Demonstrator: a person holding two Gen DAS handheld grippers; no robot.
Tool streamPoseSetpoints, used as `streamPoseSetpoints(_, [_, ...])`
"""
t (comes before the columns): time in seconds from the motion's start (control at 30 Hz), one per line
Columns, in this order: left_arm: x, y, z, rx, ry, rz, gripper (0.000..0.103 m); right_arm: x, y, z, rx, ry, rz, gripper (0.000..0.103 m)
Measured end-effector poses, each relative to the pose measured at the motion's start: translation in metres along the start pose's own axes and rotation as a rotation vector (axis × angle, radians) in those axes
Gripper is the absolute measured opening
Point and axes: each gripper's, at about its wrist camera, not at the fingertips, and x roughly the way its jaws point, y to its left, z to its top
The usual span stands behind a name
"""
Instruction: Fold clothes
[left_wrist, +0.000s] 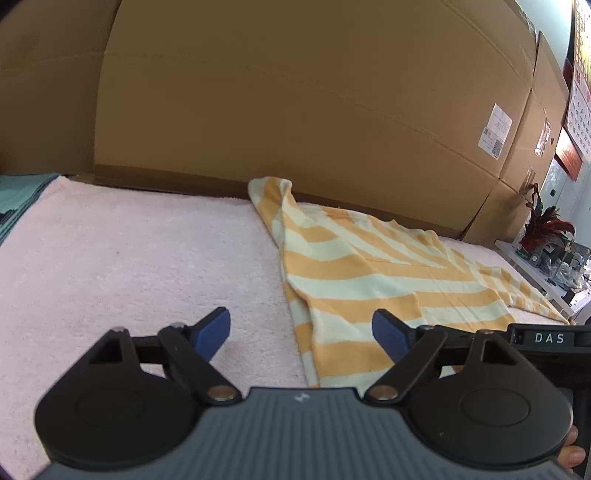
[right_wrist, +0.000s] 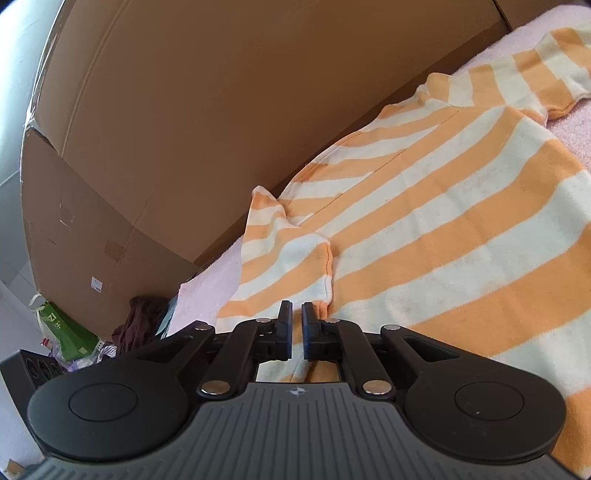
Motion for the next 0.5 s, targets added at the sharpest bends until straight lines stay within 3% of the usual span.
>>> streamPoseSetpoints(0.2, [-0.007, 0.000, -0.003, -0.004, -0.051, 0.031, 0.084, -0.007, 0.022, -0.004, -0.171, -0.008, -0.020, 0.014])
streamPoseSetpoints(0.43, [-0.007, 0.006, -0.001, -0.037, -0.055, 0.007, 0.092, -0.037, 0.067, -0.054, -0.542, 0.194, 0.147, 0.015])
streamPoseSetpoints(0.5, [-0.007, 0.007, -0.001, -0.048, -0.054, 0.001, 0.093, -0.038, 0.080, -0.076, -0.659, 0.236, 0.154, 0.015])
